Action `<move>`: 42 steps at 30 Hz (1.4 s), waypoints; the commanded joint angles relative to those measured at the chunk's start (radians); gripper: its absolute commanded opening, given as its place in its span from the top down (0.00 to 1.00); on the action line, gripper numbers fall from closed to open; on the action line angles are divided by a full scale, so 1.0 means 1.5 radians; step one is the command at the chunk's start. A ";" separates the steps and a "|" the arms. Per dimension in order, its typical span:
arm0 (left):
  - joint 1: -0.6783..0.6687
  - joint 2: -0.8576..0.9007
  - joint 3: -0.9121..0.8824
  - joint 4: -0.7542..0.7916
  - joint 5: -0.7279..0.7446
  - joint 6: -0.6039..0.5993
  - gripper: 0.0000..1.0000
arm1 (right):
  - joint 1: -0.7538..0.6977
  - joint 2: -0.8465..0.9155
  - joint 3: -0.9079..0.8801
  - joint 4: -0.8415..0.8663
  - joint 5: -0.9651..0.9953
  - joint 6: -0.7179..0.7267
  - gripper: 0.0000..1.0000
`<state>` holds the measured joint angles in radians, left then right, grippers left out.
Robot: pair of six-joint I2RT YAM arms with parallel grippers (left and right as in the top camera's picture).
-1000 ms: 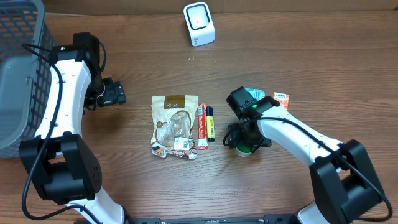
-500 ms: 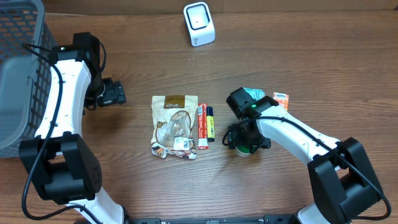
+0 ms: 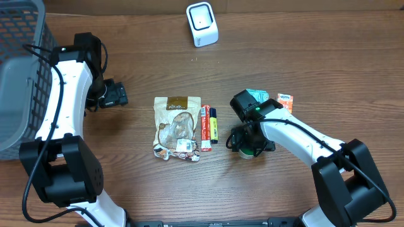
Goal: Scan the item barcode
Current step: 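Lower the right gripper around the green-lidded jar and close on it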
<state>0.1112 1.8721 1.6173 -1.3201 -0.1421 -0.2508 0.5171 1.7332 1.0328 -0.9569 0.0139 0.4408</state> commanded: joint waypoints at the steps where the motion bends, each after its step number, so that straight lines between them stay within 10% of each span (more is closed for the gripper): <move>1: -0.005 0.005 0.008 -0.001 0.003 0.013 0.00 | 0.000 0.003 -0.004 0.004 -0.001 0.003 0.20; 33: -0.005 0.005 0.008 0.016 0.003 0.013 0.00 | 0.000 0.021 -0.034 0.039 -0.007 0.003 0.21; 42: -0.005 0.005 0.008 0.016 0.003 0.013 0.00 | 0.000 0.021 -0.034 0.039 -0.026 0.003 0.41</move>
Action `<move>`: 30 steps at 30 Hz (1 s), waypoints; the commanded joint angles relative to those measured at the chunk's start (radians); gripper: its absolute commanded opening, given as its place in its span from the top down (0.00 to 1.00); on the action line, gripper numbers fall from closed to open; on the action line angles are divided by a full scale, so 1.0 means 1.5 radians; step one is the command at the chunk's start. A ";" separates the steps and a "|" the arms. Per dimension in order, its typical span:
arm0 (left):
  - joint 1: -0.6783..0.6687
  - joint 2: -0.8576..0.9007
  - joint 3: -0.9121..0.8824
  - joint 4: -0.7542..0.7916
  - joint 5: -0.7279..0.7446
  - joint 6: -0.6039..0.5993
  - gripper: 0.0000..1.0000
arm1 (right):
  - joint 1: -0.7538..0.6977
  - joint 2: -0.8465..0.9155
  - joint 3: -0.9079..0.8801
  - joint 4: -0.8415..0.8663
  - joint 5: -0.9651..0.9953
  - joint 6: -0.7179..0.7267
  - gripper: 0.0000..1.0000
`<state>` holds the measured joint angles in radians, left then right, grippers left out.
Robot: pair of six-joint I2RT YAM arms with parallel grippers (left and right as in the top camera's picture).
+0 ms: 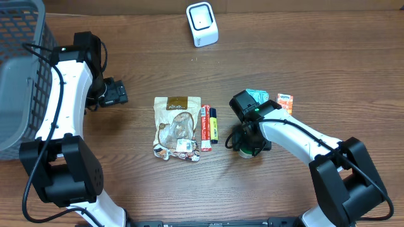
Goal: Scan the item barcode
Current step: 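Lower the right gripper around the green-lidded jar and close on it, then lift the jar and tilt it toward the front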
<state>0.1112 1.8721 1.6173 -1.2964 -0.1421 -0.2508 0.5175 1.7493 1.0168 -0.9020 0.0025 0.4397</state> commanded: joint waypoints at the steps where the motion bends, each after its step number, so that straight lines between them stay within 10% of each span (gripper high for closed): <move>1: -0.005 0.005 0.008 0.001 0.003 0.013 0.00 | -0.001 0.010 -0.023 0.001 -0.019 0.003 0.46; 12: -0.005 0.005 0.008 0.001 0.003 0.013 0.00 | -0.001 0.010 -0.022 -0.020 -0.021 0.003 0.75; 30: -0.005 0.005 0.008 0.001 0.003 0.013 0.00 | -0.002 0.010 0.192 -0.221 -0.101 0.003 0.95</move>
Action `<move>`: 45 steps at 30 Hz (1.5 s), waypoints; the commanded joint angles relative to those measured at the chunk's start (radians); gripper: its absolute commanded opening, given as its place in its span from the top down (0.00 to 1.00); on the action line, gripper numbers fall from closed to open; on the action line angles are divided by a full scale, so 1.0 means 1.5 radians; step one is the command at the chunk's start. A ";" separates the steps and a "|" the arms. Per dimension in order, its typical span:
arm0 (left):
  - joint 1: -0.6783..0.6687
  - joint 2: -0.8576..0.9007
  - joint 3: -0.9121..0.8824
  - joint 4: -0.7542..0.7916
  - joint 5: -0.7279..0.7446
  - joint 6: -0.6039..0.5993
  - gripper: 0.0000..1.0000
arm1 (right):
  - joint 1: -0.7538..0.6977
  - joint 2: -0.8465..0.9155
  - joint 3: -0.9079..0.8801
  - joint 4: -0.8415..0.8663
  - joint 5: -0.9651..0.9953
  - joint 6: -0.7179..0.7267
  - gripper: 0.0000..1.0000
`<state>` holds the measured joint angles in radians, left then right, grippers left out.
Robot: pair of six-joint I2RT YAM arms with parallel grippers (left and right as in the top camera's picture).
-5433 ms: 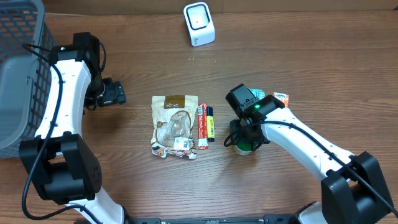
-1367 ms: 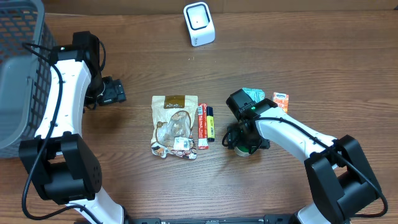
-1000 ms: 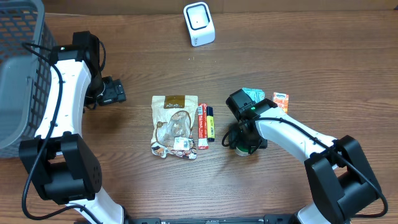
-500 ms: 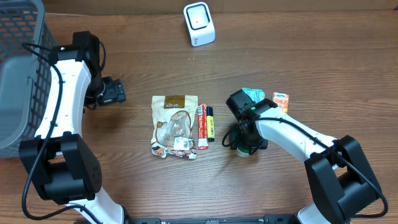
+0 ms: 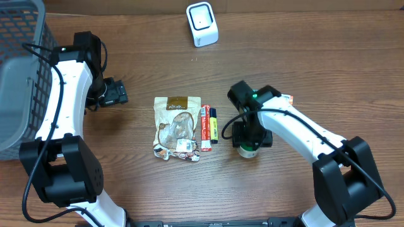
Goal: Scan the item barcode
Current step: 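Lift the jar and tilt it toward the front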
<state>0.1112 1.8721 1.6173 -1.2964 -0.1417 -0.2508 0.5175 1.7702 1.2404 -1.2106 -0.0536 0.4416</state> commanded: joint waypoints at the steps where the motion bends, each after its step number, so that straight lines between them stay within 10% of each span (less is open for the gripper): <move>1: -0.005 0.005 0.008 0.001 0.003 0.013 0.00 | -0.002 -0.004 0.051 -0.020 -0.093 0.002 0.94; 26: -0.005 0.005 0.008 0.001 0.003 0.013 0.00 | -0.002 -0.004 0.056 -0.168 -0.597 0.007 0.94; 45: -0.006 0.005 0.008 0.001 0.003 0.013 0.01 | -0.002 -0.004 0.056 -0.215 -0.624 0.060 0.94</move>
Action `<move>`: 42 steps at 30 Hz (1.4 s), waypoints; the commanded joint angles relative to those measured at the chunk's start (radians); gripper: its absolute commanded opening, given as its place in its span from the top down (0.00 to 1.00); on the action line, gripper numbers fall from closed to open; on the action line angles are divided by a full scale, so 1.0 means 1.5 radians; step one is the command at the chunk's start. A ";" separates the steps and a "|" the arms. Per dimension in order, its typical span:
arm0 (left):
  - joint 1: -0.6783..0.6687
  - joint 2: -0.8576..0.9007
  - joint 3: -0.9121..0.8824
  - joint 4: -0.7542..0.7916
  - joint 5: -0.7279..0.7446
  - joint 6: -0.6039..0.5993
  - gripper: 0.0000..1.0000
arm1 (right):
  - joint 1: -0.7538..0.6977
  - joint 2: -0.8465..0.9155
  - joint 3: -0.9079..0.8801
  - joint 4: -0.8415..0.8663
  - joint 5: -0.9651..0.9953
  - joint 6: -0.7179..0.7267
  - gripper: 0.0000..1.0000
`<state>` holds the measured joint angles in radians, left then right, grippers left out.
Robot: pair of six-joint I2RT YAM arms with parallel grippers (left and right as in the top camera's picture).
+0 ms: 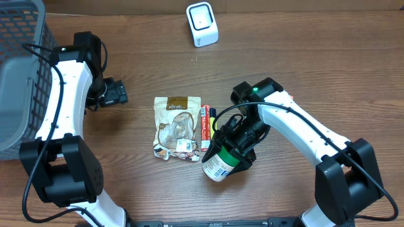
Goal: Scan the item barcode
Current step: 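Lift the jar and tilt it toward the front, then carry the jar up toward the white scanner at back center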
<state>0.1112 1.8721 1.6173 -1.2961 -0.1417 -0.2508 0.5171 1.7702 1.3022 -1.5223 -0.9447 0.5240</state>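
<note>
A white container with a green top and a printed label (pixel 218 166) hangs tilted above the table, its base pointing to the lower left. My right gripper (pixel 237 146) is shut on its upper part. The white barcode scanner (pixel 202 24) stands at the far edge, well away from the container. My left gripper (pixel 116 93) rests at the left of the table, holding nothing I can see. Its fingers are too dark to read.
A brown snack bag (pixel 177 126) lies in the middle, with a red stick (pixel 205 128) and a yellow stick (pixel 214 123) beside it, just left of the held container. A grey mesh basket (pixel 16 69) fills the far left.
The container stood upright on the table under my right gripper. Now it is lifted, tilted on its side, and nearer the front left, close to the sticks. The left arm has not moved.
My right gripper was low over the upright container, right of the sticks, and stayed there at the second moment. Then the wrist had turned and the arm stood more over the container. Now the container is off the table in that gripper.
</note>
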 commanded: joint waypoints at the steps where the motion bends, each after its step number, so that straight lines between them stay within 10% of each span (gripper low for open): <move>1: -0.008 0.005 0.008 0.001 0.003 0.013 0.00 | -0.002 -0.004 0.015 -0.015 -0.032 0.006 0.94; 42: -0.009 0.005 0.008 0.003 0.003 0.013 0.00 | -0.002 -0.004 0.015 -0.115 -0.123 0.038 0.84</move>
<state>0.1043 1.8721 1.6173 -1.2930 -0.1421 -0.2508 0.5171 1.7702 1.3022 -1.6920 -1.0492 0.5762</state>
